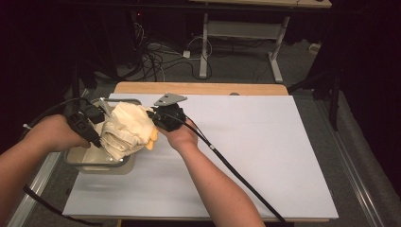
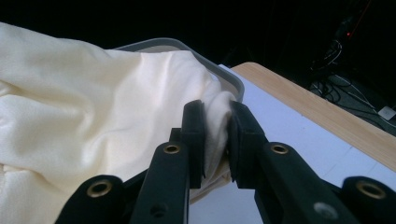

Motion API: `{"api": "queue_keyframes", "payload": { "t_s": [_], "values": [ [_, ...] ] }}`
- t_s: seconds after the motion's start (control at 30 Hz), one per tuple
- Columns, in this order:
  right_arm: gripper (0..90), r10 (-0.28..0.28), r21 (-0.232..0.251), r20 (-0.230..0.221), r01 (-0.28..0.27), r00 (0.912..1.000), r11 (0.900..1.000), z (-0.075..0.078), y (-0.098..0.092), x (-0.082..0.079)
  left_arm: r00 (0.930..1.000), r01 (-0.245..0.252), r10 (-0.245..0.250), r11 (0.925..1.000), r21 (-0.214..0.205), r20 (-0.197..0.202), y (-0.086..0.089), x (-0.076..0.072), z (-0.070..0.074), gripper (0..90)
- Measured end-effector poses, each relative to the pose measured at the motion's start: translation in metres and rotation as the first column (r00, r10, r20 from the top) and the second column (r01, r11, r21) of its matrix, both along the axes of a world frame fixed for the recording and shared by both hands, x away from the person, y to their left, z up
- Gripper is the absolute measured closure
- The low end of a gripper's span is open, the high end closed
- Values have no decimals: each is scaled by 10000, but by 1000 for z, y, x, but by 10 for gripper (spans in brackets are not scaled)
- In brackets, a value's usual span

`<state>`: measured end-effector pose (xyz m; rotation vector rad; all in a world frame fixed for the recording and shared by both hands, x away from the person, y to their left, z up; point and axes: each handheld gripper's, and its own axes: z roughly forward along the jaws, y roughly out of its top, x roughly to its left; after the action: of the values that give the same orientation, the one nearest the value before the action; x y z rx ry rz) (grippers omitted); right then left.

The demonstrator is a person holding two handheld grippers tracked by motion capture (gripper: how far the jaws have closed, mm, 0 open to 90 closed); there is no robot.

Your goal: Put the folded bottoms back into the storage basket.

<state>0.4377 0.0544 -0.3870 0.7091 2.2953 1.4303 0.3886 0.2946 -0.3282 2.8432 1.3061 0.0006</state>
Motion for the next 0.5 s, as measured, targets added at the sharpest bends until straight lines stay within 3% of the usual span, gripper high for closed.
{"api": "queue_keyframes", "payload": {
  "t_s": [0.5],
  "values": [
    [800, 320, -164, -111, -322, 9994, 9993, -5, 31, 8, 9989, -474, 474, 9989, -45, -68, 30, -1, -10, 767]
  ]
}}
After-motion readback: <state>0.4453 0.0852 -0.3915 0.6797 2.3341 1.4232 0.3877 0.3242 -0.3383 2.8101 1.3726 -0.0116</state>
